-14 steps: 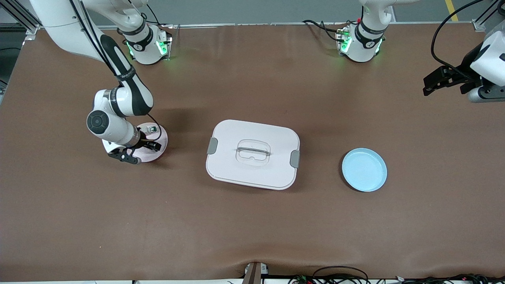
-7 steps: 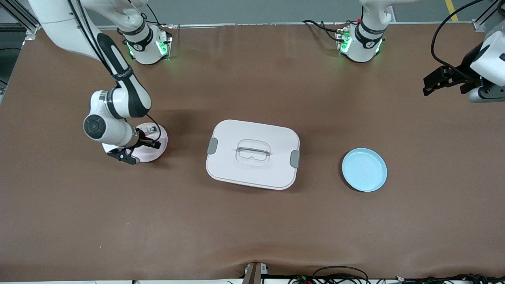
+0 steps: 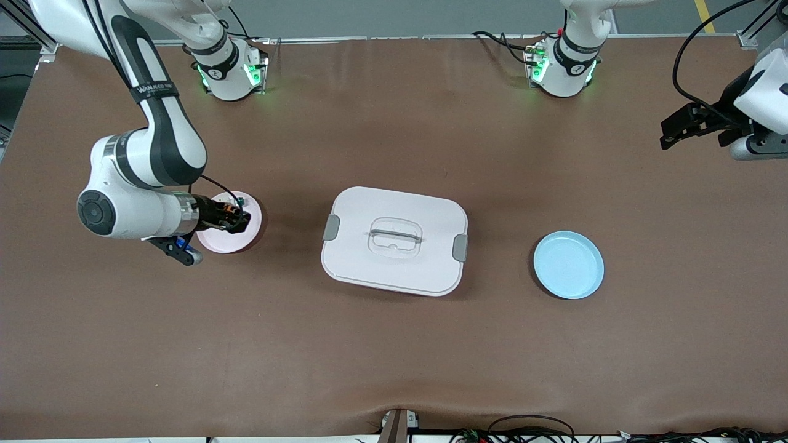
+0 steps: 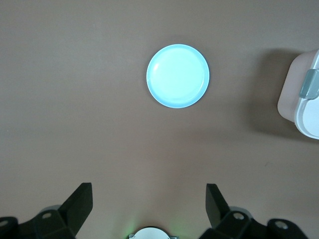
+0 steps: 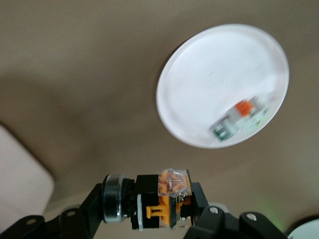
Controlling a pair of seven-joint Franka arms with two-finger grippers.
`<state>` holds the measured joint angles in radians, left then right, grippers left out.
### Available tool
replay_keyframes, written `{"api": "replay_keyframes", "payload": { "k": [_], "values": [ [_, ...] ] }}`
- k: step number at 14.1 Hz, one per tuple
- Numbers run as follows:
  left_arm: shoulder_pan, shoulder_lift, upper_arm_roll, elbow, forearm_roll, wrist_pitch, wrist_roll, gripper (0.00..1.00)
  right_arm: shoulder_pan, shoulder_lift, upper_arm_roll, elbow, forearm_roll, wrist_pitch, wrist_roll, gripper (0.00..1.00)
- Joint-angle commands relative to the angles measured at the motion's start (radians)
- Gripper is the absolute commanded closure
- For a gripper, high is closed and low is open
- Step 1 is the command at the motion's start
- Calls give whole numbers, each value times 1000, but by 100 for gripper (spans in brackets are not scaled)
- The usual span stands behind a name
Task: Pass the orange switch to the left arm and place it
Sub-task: 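Carry the switch over the box with the right gripper while the left gripper approaches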
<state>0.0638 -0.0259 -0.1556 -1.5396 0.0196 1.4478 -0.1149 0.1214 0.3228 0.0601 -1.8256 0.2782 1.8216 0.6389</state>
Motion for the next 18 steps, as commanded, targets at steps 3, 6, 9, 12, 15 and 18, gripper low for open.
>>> {"api": "replay_keyframes", "payload": {
  "k": [3, 6, 9, 12, 15, 18],
  "values": [
    [-8, 7, -5, 12, -27, -15, -2, 0, 112, 31, 1, 192, 137, -68, 272, 100],
    [-27, 18, -15, -8, -93, 11, -6, 0, 178, 76, 1, 311, 255, -65, 466, 100],
    [-27, 21, -59, -45, -153, 103, -23, 0, 253, 160, 1, 464, 321, -56, 683, 100],
    [-27, 47, -142, -62, -196, 199, -151, 0, 326, 261, 1, 638, 328, -32, 904, 100],
    [-27, 92, -229, -62, -199, 305, -277, 0, 388, 309, 6, 687, 381, 117, 1080, 100],
    [-27, 138, -257, -65, -286, 387, -302, 0, 415, 321, 6, 690, 461, 205, 1168, 100]
  ]
}}
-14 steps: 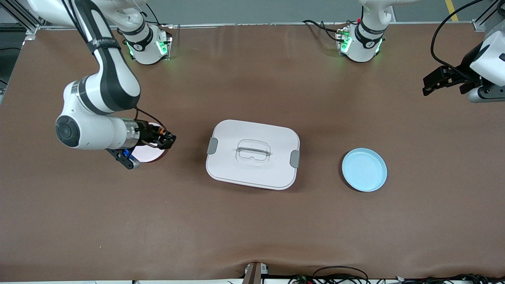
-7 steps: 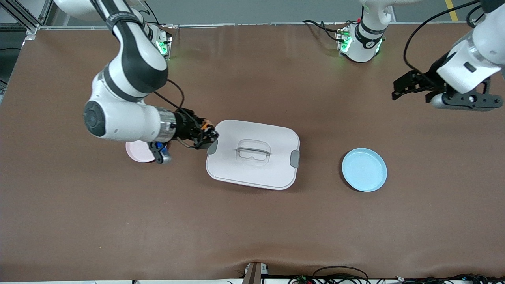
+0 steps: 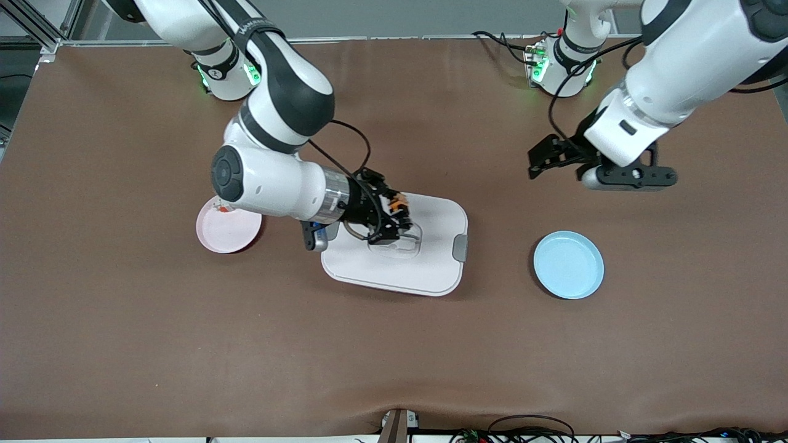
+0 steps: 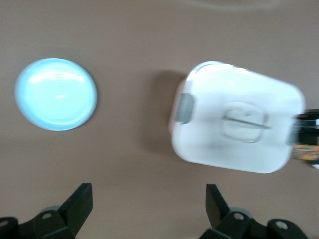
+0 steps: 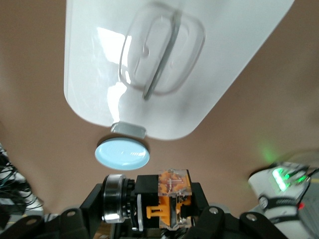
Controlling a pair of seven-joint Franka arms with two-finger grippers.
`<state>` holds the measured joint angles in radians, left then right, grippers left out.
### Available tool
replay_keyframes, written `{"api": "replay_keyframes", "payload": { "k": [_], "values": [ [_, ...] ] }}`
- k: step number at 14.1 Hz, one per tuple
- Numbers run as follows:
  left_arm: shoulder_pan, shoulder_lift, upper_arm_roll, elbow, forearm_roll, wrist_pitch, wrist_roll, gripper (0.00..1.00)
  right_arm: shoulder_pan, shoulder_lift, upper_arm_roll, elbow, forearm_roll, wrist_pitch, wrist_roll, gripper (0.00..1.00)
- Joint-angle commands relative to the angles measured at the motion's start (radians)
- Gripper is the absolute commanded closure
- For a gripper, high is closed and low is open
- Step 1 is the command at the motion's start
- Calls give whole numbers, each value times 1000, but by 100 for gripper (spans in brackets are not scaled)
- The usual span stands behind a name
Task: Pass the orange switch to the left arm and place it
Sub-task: 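Carry the switch over the box with the right gripper while the left gripper approaches, then grasp the switch with the left gripper beside the right gripper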
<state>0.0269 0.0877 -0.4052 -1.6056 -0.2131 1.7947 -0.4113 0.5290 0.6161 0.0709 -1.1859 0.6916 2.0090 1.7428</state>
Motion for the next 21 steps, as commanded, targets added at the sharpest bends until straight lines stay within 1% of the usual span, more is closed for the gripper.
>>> {"api": "replay_keyframes", "payload": {
  "k": [1, 4, 6, 7, 9, 11, 14, 15, 16, 20, 21],
  "values": [
    [8, 35, -9, 1, -77, 67, -4, 0, 16, 31, -5, 51, 58, 46, 87, 100],
    [10, 79, -20, 1, -150, 158, 26, 0, 57, 51, -5, 68, 75, 126, 147, 100],
    [-17, 118, -20, 1, -248, 269, 34, 0, 95, 73, -5, 94, 75, 193, 190, 100],
    [-36, 133, -20, 1, -274, 305, 34, 0, 104, 80, -5, 100, 75, 214, 199, 100],
    [-41, 150, -21, 3, -282, 316, 37, 0, 123, 96, -5, 121, 75, 243, 207, 100],
    [-38, 158, -41, -11, -293, 316, 60, 7, 135, 111, -5, 149, 75, 264, 231, 100],
    [-25, 147, -41, -56, -334, 315, 164, 17, 134, 114, -2, 161, 75, 267, 231, 100],
    [-25, 150, -41, -56, -360, 315, 170, 18, 134, 114, -2, 167, 75, 269, 231, 100],
    [-27, 152, -41, -54, -371, 315, 174, 22, 135, 114, -2, 167, 75, 275, 233, 100],
    [-27, 152, -41, -63, -381, 308, 177, 25, 143, 114, 3, 169, 75, 287, 238, 100],
    [-28, 152, -41, -63, -381, 308, 177, 28, 146, 114, 3, 169, 75, 292, 238, 100]
  ]
}}
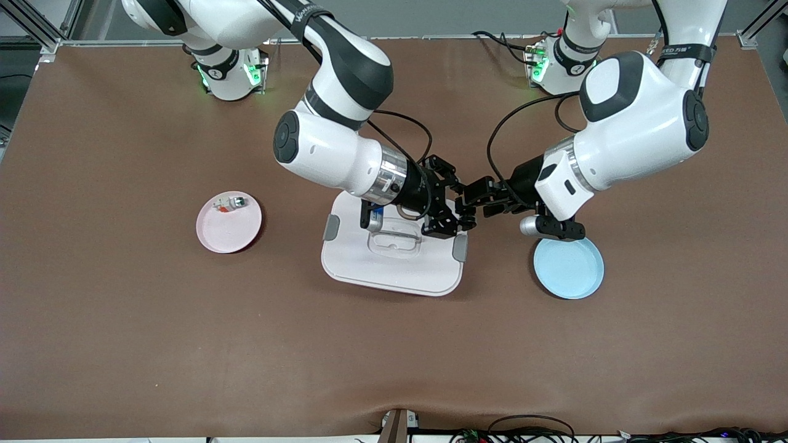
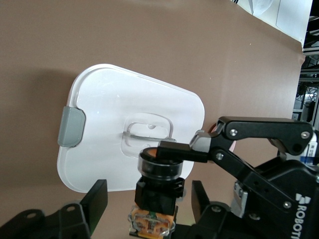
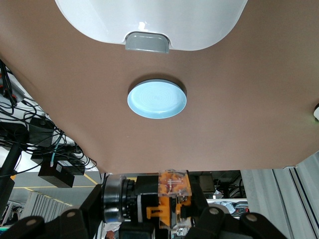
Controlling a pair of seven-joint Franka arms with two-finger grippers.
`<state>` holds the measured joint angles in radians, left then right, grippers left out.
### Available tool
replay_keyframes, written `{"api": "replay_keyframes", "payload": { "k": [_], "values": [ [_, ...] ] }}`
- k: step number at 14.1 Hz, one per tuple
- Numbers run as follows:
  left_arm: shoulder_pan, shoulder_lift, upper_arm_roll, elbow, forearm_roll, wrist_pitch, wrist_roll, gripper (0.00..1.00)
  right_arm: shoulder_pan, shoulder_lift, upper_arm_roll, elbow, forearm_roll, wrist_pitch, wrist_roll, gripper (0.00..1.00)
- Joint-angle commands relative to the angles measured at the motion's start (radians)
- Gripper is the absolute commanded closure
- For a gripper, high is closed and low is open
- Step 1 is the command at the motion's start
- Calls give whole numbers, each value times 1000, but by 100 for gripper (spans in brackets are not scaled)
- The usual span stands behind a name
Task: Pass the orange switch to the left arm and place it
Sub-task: 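Grasp the switch with the left gripper beside the right gripper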
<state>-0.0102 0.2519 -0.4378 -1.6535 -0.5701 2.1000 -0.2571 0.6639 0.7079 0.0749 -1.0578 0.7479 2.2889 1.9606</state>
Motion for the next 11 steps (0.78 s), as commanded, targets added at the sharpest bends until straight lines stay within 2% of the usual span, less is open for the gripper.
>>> {"api": "replay_keyframes", "payload": {
  "k": [1, 3, 4, 7, 8, 11],
  "values": [
    [6, -10, -9, -15, -24, 3, 24, 34, 16, 22, -1, 41, 19, 24, 21, 100],
    [4, -10, -9, -15, -25, 0, 25, 41, 25, 22, -1, 41, 19, 41, 21, 100],
    [3, -10, -9, -15, -24, 0, 32, 52, 28, 22, -1, 42, 19, 44, 21, 100],
    [6, -8, -9, -17, -24, -6, 76, 96, 29, 22, -1, 42, 19, 57, 21, 100],
    [7, -7, -9, -17, -22, -6, 91, 100, 29, 22, -1, 42, 19, 57, 21, 100],
    [12, -6, -9, -17, -14, -8, 111, 100, 29, 22, -1, 42, 19, 57, 20, 100]
  ]
}}
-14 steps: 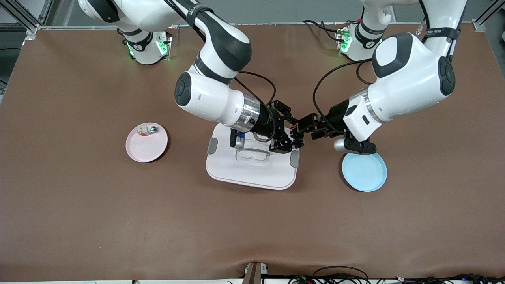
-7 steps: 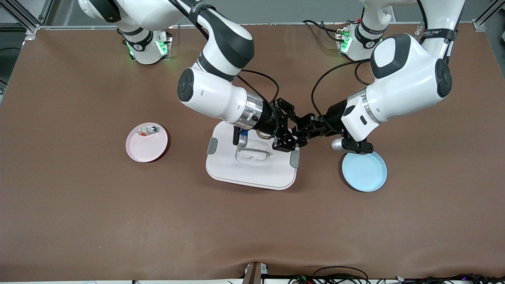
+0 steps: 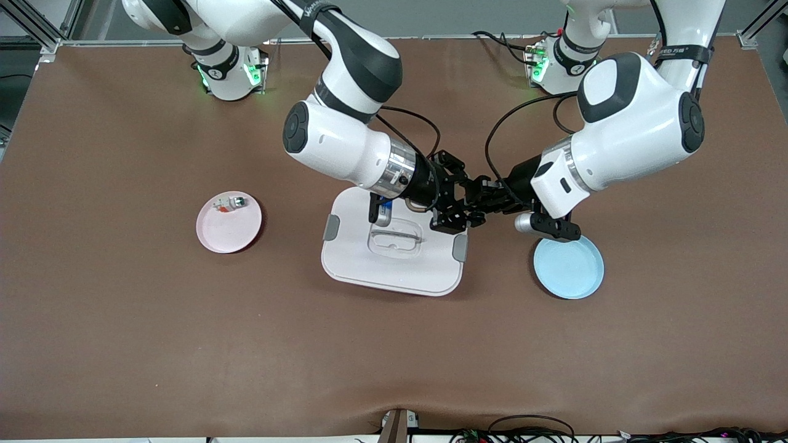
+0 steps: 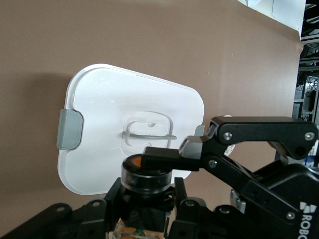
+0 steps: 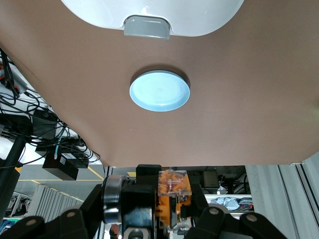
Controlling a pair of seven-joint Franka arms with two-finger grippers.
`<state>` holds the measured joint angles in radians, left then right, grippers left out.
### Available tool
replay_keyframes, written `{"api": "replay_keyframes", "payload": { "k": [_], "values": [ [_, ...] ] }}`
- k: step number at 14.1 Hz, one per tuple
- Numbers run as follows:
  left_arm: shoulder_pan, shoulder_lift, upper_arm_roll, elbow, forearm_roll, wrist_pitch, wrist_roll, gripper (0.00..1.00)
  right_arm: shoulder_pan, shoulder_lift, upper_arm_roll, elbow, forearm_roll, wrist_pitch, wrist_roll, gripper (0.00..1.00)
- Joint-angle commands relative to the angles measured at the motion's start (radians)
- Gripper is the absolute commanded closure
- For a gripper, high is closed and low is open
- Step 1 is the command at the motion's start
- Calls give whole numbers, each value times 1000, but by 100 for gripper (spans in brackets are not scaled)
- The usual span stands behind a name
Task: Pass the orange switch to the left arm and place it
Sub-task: 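Grasp the switch with the left gripper beside the right gripper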
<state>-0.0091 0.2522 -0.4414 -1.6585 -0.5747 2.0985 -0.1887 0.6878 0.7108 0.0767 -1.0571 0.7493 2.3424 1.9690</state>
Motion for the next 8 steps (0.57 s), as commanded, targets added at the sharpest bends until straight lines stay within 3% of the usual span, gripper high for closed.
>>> {"api": "replay_keyframes", "payload": {
  "k": [1, 2, 3, 4, 6, 8],
  "values": [
    [11, -7, -5, -12, -8, -6, 55, 100, 6, 19, -3, 42, 16, 3, 8, 88],
    [12, -7, -3, -12, -5, -6, 69, 100, 4, 19, -5, 42, 16, 3, 7, 84],
    [15, -7, -2, -12, -4, -6, 84, 100, 4, 19, -5, 42, 16, 3, 8, 37],
    [26, -7, -2, -12, -2, -6, 104, 100, 3, 18, -8, 42, 16, 0, 5, 0],
    [29, -7, 3, -12, 22, -18, 168, 100, -13, 16, -8, 42, 13, -23, 1, 0],
    [43, -7, 4, -10, 73, -29, 207, 100, -58, 13, -11, 51, 12, -153, -25, 0]
  ]
}}
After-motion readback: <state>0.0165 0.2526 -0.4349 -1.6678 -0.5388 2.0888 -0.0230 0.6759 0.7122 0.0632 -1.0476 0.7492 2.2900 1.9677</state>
